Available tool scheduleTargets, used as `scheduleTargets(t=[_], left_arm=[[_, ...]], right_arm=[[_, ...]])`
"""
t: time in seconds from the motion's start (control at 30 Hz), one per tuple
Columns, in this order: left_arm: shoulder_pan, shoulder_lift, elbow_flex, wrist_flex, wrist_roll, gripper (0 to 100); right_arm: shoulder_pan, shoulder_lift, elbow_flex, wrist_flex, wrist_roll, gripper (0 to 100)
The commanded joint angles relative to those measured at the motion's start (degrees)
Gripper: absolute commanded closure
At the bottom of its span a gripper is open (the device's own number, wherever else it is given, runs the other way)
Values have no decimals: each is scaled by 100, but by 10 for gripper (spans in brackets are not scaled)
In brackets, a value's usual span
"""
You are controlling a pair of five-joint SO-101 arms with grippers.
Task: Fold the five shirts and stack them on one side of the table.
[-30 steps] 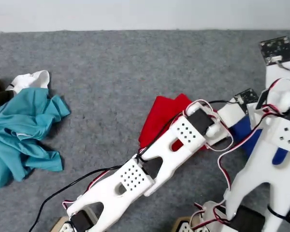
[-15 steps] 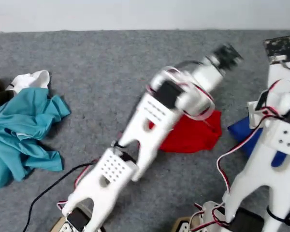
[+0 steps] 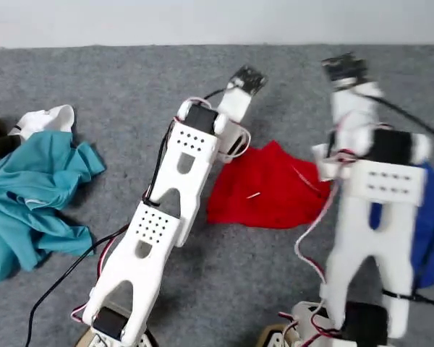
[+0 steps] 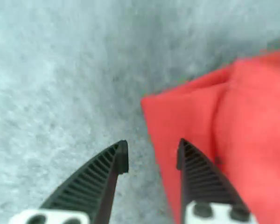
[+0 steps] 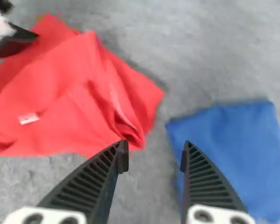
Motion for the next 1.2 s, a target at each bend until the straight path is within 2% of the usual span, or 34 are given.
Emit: scheduleTargets(t=[0.0, 0.17, 0.37, 0.93, 1.17], left_arm=[[-44, 132, -321, -35, -44, 823], [114, 123, -409, -79, -18, 823], [387, -484, -382, 97, -18, 823], [1723, -1011, -365, 123, 0, 823], [2207, -1257, 48, 141, 9, 823]], right_arm=[[-110, -13, 167, -409, -53, 805], [110, -13, 176, -391, -35, 805], [497, -13, 176, -391, -18, 805], [523, -215, 176, -382, -9, 805], [1226, -760, 176, -426, -9, 805]])
